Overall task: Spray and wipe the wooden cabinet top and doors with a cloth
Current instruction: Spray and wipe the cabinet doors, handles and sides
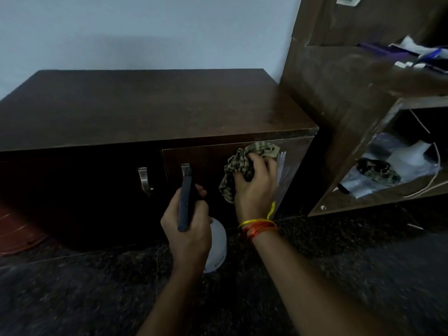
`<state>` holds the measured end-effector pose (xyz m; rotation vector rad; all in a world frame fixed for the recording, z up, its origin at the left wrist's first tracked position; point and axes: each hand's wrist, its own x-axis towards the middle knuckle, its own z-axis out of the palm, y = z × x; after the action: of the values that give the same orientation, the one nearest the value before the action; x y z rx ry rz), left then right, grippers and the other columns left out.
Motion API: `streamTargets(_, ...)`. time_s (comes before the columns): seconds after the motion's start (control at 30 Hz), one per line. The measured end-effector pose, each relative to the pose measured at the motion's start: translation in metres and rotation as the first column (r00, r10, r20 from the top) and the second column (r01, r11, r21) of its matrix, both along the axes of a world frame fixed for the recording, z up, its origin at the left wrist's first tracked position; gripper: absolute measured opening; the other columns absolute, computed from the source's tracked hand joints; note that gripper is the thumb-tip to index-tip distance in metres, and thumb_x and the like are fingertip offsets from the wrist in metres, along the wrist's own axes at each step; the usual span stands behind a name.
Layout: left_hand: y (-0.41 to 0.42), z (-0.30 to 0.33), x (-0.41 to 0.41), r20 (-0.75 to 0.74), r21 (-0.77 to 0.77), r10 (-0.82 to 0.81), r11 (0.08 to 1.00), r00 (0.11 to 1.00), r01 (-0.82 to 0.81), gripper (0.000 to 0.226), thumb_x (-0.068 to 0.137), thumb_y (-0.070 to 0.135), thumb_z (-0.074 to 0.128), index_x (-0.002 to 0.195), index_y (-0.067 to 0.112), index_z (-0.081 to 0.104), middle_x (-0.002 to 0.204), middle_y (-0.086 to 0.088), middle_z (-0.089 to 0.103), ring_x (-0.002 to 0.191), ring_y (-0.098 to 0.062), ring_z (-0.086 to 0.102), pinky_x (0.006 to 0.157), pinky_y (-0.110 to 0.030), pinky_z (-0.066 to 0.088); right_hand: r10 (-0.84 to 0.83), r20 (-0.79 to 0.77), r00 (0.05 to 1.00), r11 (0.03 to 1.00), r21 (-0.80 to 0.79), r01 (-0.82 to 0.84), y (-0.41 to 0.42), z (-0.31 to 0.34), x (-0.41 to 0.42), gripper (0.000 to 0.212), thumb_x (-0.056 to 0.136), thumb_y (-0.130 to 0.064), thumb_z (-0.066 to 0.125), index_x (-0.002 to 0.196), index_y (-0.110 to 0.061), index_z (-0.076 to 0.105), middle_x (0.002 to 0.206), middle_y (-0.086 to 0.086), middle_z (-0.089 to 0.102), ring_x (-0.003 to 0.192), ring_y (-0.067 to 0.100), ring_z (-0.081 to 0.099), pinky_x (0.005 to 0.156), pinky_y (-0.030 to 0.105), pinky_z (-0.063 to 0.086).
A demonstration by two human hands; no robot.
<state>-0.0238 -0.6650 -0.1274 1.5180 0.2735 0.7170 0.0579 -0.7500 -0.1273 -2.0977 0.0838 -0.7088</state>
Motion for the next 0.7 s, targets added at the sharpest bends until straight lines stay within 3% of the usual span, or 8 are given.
streamTargets(0.17,0.002,0.006,0.002,0.006,0.021,0.002,1.0,1.0,-0.002,0.014,0.084,0.007,0.049,0.087,0.007,0.062,0.064,-0.02,0.053,0.047,-0.011,0.049,0.047,-0.017,0.042,0.009,0.123,0.992,1.0,-0.017,-0.007,0.007,0.024,0.003,0.036,0.081,-0.009,0.07,0.116,-0.013,0.061,0.124,0.007,0.05,0.112,0.023,0.053,0.088,0.021,0.043)
streamTargets(0.33,0.002,0.014,0.005,0.012,0.013,-0.002,1.0,1.0,0.002,0.015,0.083,0.01,0.049,0.087,0.005,0.062,0.065,-0.019,0.054,0.049,-0.012,0.05,0.048,-0.02,0.043,0.047,0.155,0.987,0.997,-0.065,-0.037,0.005,0.031,0.002,0.039,0.079,-0.006,0.071,0.116,-0.011,0.061,0.124,0.011,0.051,0.113,0.026,0.052,0.089,0.031,0.048)
streamTargets(0.5,0.0,0.026,0.002,0.036,-0.007,0.029,1.0,0.999,-0.029,0.017,0.082,0.01,0.049,0.085,0.0,0.062,0.073,-0.026,0.058,0.054,-0.03,0.052,0.048,-0.02,0.044,0.056,0.157,0.986,0.997,-0.064,-0.046,-0.015,0.031,0.006,0.04,0.074,-0.002,0.07,0.113,-0.01,0.063,0.115,0.011,0.053,0.107,0.026,0.054,0.091,0.026,0.042)
streamTargets(0.7,-0.009,0.029,-0.008,0.045,-0.009,0.026,1.0,0.999,-0.025,0.017,0.087,0.003,0.05,0.085,0.014,0.063,0.076,-0.022,0.06,0.052,-0.022,0.051,0.048,-0.023,0.044,-0.054,0.141,0.989,0.998,-0.005,0.055,-0.041,0.039,0.011,0.038,0.074,0.0,0.069,0.11,-0.008,0.064,0.116,0.012,0.055,0.113,0.027,0.054,0.095,0.016,0.034)
